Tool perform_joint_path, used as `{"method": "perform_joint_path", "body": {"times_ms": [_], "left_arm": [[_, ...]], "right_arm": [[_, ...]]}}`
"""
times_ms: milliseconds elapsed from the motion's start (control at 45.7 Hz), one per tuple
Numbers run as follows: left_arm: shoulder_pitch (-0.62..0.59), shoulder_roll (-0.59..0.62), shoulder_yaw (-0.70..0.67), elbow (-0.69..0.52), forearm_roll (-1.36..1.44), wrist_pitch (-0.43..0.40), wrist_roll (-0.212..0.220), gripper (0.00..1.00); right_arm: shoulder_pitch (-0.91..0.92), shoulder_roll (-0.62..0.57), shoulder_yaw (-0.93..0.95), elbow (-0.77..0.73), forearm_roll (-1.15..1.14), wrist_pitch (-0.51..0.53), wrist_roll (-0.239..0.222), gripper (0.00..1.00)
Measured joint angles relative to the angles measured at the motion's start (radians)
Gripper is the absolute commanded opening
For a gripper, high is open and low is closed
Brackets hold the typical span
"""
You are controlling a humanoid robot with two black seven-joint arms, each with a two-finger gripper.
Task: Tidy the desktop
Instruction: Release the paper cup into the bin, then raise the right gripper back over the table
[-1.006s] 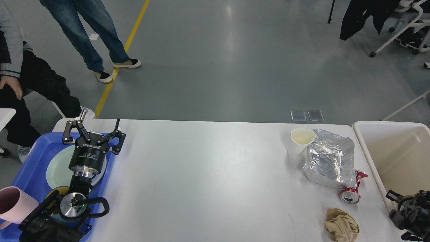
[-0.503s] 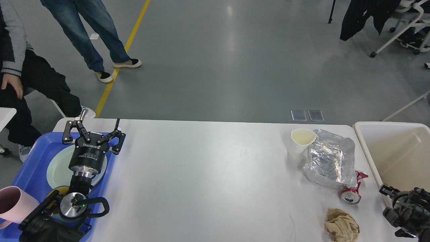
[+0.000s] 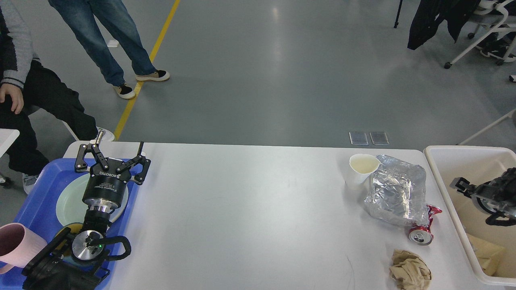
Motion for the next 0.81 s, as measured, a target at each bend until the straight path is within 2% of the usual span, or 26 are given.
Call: {"method": "perform_joint_path", "body": {"times_ms": [263, 481, 547, 613, 809], "left_arm": [[0.000, 0.000, 0.000, 0.000, 0.000, 0.000, 0.000, 0.96], [0.002, 0.000, 0.001, 0.000, 0.000, 0.000, 0.000, 0.96], [0.002, 0.000, 0.001, 0.000, 0.000, 0.000, 0.000, 0.96], [0.002, 0.000, 0.001, 0.000, 0.000, 0.000, 0.000, 0.96], [0.002, 0.000, 0.001, 0.001, 0.000, 0.000, 0.000, 0.96]], "right_arm": [[0.485, 0.047, -0.153, 0.349, -0.042, 0.297, -0.012, 1.00], [0.779, 0.179, -0.190, 0.438, -0.045, 0.670, -0.013, 1.00], [0.844, 0.199, -0.176, 0.462, -0.043, 0.750, -0.013, 1.00], [0.932, 0.210, -0.148, 0.525, -0.041, 0.798, -0.012, 1.00], [1.170, 0.209, -0.090, 0.736, -0.037, 0.824, -0.013, 1.00]]}}
